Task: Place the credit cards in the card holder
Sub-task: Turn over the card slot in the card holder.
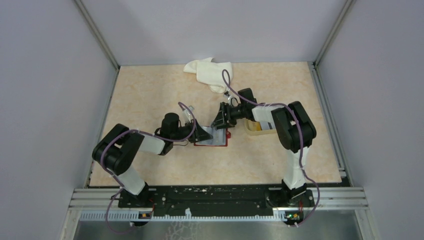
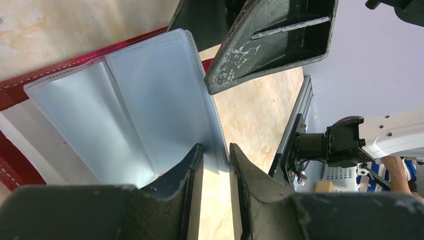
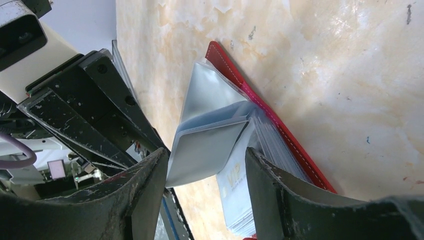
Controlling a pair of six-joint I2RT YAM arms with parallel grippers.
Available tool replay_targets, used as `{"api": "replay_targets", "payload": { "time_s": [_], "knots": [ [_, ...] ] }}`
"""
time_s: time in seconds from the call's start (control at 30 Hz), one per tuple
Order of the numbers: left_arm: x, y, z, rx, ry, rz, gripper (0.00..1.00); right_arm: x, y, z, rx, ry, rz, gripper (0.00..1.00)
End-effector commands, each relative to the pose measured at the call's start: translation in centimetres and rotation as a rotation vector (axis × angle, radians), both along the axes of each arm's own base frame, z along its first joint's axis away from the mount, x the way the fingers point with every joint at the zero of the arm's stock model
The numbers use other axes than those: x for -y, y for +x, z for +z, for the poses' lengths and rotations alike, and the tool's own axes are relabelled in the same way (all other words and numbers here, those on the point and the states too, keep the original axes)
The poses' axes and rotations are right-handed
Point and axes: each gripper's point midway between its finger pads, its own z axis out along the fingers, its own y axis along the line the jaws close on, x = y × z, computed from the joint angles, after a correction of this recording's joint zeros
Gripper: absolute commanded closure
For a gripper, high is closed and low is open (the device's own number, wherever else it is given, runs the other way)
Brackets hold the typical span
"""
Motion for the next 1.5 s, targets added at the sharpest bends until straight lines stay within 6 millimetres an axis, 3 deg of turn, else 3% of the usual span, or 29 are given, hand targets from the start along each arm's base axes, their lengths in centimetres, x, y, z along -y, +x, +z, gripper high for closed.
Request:
{"api": "replay_targets", "payload": {
  "time_s": [0.0, 0.17, 0.33, 0.73, 0.93, 1.47],
  "knots": [
    [0.3, 0.0, 0.0, 0.002, -0.008, -0.02, 0.69, -0.8, 1.5, 1.6, 0.063, 0.023, -0.002, 0.42],
    [0.3, 0.0, 0.1, 0.004, -0.011, -0.023, 0.67, -0.6, 1.5, 1.4, 0.069, 0.004, -0.01, 0.44],
    [0.2, -0.1, 0.3, 0.011, -0.008, -0.021, 0.58, -0.4, 1.6, 1.0, 0.069, -0.018, -0.013, 0.46],
    [-0.5, 0.0, 0.4, 0.028, 0.02, 0.004, 0.55, 0.0, 1.7, 1.1, 0.09, -0.039, -0.019, 0.48],
    [-1.0, 0.0, 0.7, 0.045, 0.032, 0.02, 0.49, 0.1, 1.6, 1.1, 0.093, -0.041, -0.018, 0.49],
    [-4.6, 1.1, -0.9, 0.068, 0.247, 0.162, 0.54, 0.4, 1.4, 1.2, 0.098, -0.033, -0.01, 0.49]
  ]
}}
